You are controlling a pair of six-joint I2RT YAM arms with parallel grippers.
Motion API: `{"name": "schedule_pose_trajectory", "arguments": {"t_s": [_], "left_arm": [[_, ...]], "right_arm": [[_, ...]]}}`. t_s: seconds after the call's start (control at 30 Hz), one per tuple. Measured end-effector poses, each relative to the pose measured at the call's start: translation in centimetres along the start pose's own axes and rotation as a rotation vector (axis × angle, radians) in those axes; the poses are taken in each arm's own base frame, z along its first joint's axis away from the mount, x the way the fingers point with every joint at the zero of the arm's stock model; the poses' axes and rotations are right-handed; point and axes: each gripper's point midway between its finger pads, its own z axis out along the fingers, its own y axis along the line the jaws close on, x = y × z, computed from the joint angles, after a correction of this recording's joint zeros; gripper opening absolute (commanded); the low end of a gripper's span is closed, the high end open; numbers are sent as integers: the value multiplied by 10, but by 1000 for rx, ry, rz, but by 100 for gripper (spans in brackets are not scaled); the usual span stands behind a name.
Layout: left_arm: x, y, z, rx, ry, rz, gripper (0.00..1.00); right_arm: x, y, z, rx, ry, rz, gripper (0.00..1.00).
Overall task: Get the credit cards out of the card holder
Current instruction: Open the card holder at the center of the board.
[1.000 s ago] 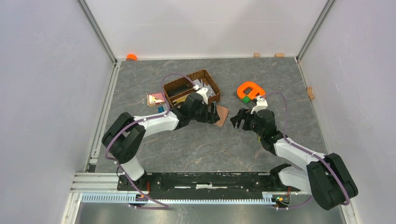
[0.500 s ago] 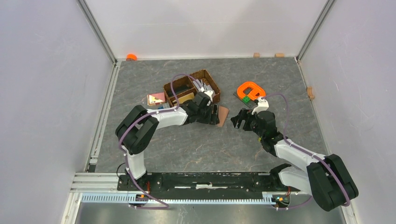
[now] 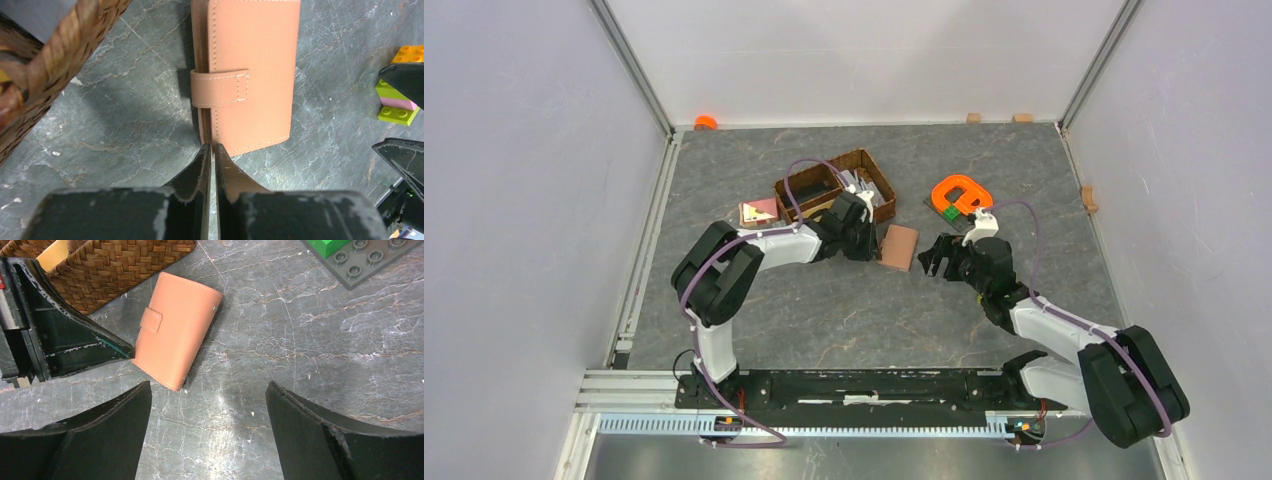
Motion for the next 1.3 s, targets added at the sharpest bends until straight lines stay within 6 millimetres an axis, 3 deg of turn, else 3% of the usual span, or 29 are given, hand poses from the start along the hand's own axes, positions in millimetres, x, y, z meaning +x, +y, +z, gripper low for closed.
{"name": "schedule_pose_trajectory", "arguments": {"t_s": [0.23, 0.73, 0.93, 1.13, 1.3], "left_arm": [[4, 1, -18, -4, -22, 3, 4], [-17, -23, -67, 61, -138, 30, 3], [-22, -23, -75, 39, -167, 38, 32], [-22, -14, -71, 11, -164, 29, 39], [-9, 4, -47, -9, -93, 1, 48]], "right_arm": [[8, 1, 2, -14, 29, 1, 87], [24, 8, 5, -65, 96, 5, 84], [31, 6, 7, -62, 123, 7, 83], [31, 6, 7, -62, 122, 7, 83], [31, 6, 7, -61, 122, 7, 83]]}}
